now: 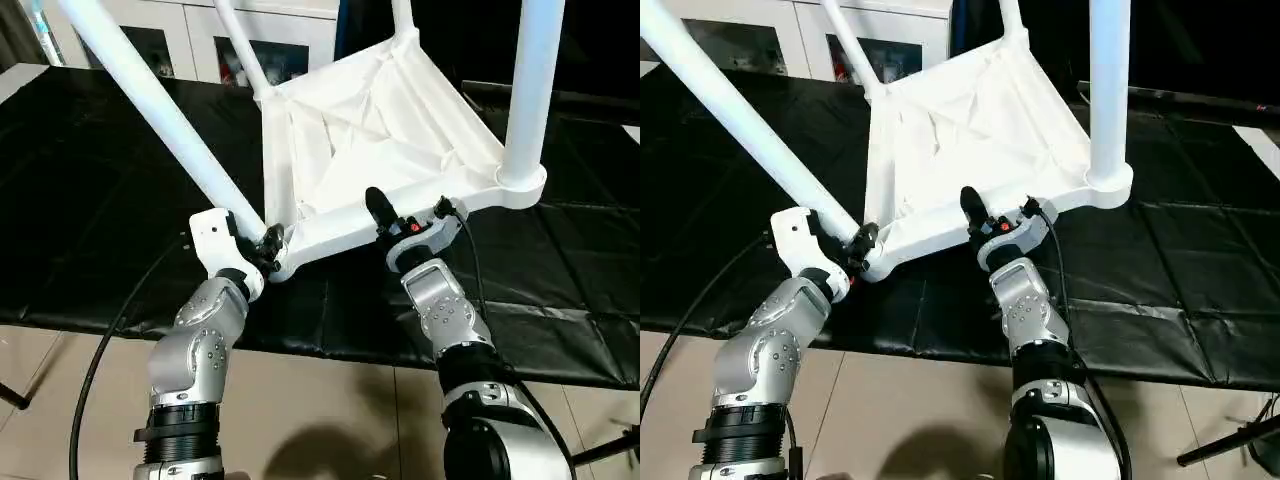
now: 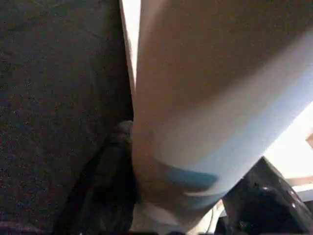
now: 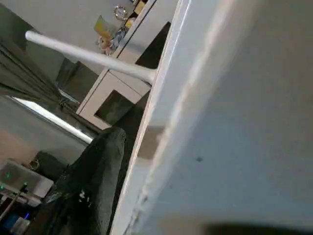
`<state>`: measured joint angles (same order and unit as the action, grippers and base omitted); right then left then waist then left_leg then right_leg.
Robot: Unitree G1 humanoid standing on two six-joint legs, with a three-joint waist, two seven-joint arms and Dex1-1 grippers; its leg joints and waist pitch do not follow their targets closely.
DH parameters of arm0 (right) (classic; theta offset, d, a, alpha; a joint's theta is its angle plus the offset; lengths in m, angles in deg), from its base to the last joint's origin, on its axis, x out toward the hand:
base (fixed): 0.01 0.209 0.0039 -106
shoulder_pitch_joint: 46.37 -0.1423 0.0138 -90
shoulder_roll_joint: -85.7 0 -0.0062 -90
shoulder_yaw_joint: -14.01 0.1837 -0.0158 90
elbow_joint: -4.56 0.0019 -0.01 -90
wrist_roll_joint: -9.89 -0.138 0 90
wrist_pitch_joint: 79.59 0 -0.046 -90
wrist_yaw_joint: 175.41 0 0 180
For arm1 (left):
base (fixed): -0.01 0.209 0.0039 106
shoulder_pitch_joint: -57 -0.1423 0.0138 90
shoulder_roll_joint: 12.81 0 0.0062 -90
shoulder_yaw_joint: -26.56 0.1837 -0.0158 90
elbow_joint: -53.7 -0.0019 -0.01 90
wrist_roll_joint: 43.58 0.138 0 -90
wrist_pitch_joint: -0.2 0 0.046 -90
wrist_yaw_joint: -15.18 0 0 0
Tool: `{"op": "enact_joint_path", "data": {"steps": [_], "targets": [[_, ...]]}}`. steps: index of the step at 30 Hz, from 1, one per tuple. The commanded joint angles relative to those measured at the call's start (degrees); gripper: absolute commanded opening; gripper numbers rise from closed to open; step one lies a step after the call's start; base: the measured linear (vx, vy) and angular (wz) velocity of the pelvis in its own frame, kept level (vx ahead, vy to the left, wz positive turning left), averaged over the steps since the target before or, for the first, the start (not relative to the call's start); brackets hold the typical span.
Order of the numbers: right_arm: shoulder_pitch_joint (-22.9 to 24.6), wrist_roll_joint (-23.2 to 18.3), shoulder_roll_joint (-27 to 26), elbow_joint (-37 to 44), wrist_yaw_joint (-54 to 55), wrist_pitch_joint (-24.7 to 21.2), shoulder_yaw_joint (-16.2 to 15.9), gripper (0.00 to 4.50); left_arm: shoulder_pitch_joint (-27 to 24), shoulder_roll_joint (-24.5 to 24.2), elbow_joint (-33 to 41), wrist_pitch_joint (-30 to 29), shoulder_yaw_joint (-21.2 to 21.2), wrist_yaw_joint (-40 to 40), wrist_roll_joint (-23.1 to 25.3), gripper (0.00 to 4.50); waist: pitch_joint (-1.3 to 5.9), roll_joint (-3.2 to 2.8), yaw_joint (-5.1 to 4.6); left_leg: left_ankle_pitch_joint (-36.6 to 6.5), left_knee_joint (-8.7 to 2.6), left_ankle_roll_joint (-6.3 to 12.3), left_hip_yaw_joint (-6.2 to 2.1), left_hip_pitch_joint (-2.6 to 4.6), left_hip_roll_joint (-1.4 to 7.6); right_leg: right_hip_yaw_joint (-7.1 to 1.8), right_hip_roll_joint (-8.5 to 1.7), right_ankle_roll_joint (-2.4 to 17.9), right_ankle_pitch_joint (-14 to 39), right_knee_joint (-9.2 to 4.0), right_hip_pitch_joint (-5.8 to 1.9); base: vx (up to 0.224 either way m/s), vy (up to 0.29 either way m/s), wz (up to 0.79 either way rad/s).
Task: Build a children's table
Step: Flip table
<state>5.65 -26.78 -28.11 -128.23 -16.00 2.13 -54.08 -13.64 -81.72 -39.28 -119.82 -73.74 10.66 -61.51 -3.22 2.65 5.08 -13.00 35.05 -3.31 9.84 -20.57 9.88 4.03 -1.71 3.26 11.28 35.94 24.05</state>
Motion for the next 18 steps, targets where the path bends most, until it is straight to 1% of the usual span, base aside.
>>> {"op": "enact_joint_path", "data": {"steps": [1, 3, 4, 5, 6, 7, 8, 9, 10, 11, 14, 15, 16, 18], "targets": [[-2.74, -0.41, -0.29, -0.11, -1.60, 1.24, -0.63, 2.87, 0.25, 2.79, 0.70, -0.79, 3.19, -1.19, -1.79, 2.16, 4.34, 0.13, 0.25, 6.91, -2.76, 10.04, -0.97, -0.12, 3.20, -3.50, -6.57, 11.68, -3.97, -2.81, -4.29, 0.000, 0.000, 0.00], [-2.80, -0.36, -0.20, -0.45, -1.70, 1.49, -0.48, 2.72, 0.26, 2.66, 0.60, -0.86, 3.38, -1.13, -1.58, 2.16, 4.27, 0.13, 0.34, 5.42, -2.86, 9.39, -0.95, -0.07, 3.25, -3.48, -6.64, 11.34, -1.63, -3.06, -4.32, 0.000, 0.000, 0.00], [-2.96, -0.43, -0.07, -0.90, -2.00, 1.85, -0.24, 2.57, 0.45, 2.63, 0.37, -0.84, 3.37, -1.14, -1.46, 2.16, 4.21, 0.00, 0.34, 4.72, -2.92, 8.85, -0.97, -0.08, 3.27, -3.47, -6.58, 11.05, -0.53, -3.15, -4.28, 0.000, 0.000, 0.00], [-3.03, -0.44, 0.00, -1.09, -2.09, 2.00, -0.15, 2.57, 0.56, 2.57, 0.22, -0.81, 3.40, -1.19, -1.39, 2.16, 4.18, -0.05, 0.30, 4.10, -2.96, 8.46, -1.00, -0.02, 3.34, -3.46, -6.57, 10.87, 0.18, -3.25, -4.24, 0.000, 0.000, 0.00], [-3.07, -0.45, 0.04, -1.19, -2.12, 2.08, -0.11, 2.42, 0.62, 2.53, 0.13, -0.80, 3.42, -1.22, -1.33, 2.16, 4.19, -0.03, 0.27, 3.99, -2.99, 8.29, -1.01, -0.03, 3.37, -3.46, -6.57, 10.85, 0.32, -3.26, -4.26, 0.000, 0.000, 0.00], [-3.18, -0.36, 0.10, -1.38, -2.25, 2.25, 0.01, 2.38, 0.71, 2.45, 0.03, -0.80, 3.47, -1.31, -1.26, 2.16, 4.24, -0.13, 0.26, 4.03, -3.00, 8.04, -1.07, -0.02, 3.40, -3.49, -6.60, 10.81, 0.00, -3.14, -4.32, 0.000, 0.000, 0.00], [-3.21, -0.29, 0.15, -1.48, -2.35, 2.40, 0.12, 2.30, 0.78, 2.36, -0.01, -0.85, 3.49, -1.40, -1.23, 2.16, 4.20, -0.08, 0.24, 4.01, -3.03, 8.05, -1.08, 0.00, 3.42, -3.47, -6.52, 10.76, -0.16, -3.16, -4.27, 0.000, 0.000, 0.00], [-3.26, -0.22, 0.22, -1.62, -2.44, 2.55, 0.22, 2.24, 0.88, 2.29, -0.08, -0.87, 3.48, -1.48, -1.23, 2.16, 4.26, -0.16, 0.28, 4.38, -2.98, 8.05, -1.09, 0.00, 3.38, -3.47, -6.51, 10.79, -0.86, -3.05, -4.28, 0.000, 0.000, 0.00], [-3.30, -0.17, 0.26, -1.72, -2.49, 2.64, 0.29, 2.24, 0.94, 2.25, -0.13, -0.88, 3.48, -1.53, -1.23, 2.16, 4.30, -0.08, 0.28, 4.76, -2.93, 8.20, -1.08, -0.07, 3.34, -3.47, -6.56, 10.95, -1.70, -2.98, -4.35, 0.000, 0.000, 0.00], [-3.39, -0.09, 0.38, -1.92, -2.58, 2.88, 0.44, 2.21, 1.09, 2.14, -0.20, -0.91, 3.48, -1.73, -1.32, 2.16, 4.31, -0.24, 0.36, 4.81, -2.92, 8.24, -1.10, -0.08, 3.31, -3.48, -6.57, 11.04, -1.98, -2.95, -4.35, 0.000, 0.000, 0.00], [-3.85, 0.03, 0.87, -2.62, -2.78, 3.52, 0.91, 2.17, 1.77, 1.40, -0.65, -1.20, 3.89, -2.38, -0.92, 2.16, 4.33, -0.21, 0.33, 4.72, -2.90, 8.35, -1.08, -0.05, 3.30, -3.44, -6.54, 11.23, -1.96, -3.00, -4.31, 0.000, 0.000, 0.00], [-3.98, 0.04, 1.03, -2.75, -2.79, 3.67, 1.03, 2.15, 1.99, 1.03, -0.78, -1.40, 4.19, -2.57, -0.58, 2.16, 4.30, -0.32, 0.41, 4.56, -2.90, 8.29, -1.07, -0.05, 3.28, -3.46, -6.57, 11.28, -1.76, -3.03, -4.32, 0.000, 0.000, 0.00], [-4.07, 0.01, 1.29, -2.88, -2.88, 3.84, 1.15, 2.14, 2.17, 0.66, -1.03, -1.45, 4.35, -3.02, -0.42, 2.16, 4.34, -0.31, 0.39, 4.58, -2.89, 8.25, -1.10, -0.03, 3.33, -3.43, -6.53, 11.24, -1.79, -3.00, -4.31, 0.000, 0.000, 0.00], [-3.76, 0.30, 2.05, -2.59, -3.01, 4.31, 1.05, 2.12, 2.06, -1.14, -0.86, -2.15, 5.67, -6.27, -0.51, 2.16, 4.39, -0.34, 0.51, 5.14, -2.87, 8.41, -1.15, -0.01, 3.27, -3.43, -6.57, 11.34, -2.41, -2.86, -4.33, 0.000, 0.000, 0.00]]}}
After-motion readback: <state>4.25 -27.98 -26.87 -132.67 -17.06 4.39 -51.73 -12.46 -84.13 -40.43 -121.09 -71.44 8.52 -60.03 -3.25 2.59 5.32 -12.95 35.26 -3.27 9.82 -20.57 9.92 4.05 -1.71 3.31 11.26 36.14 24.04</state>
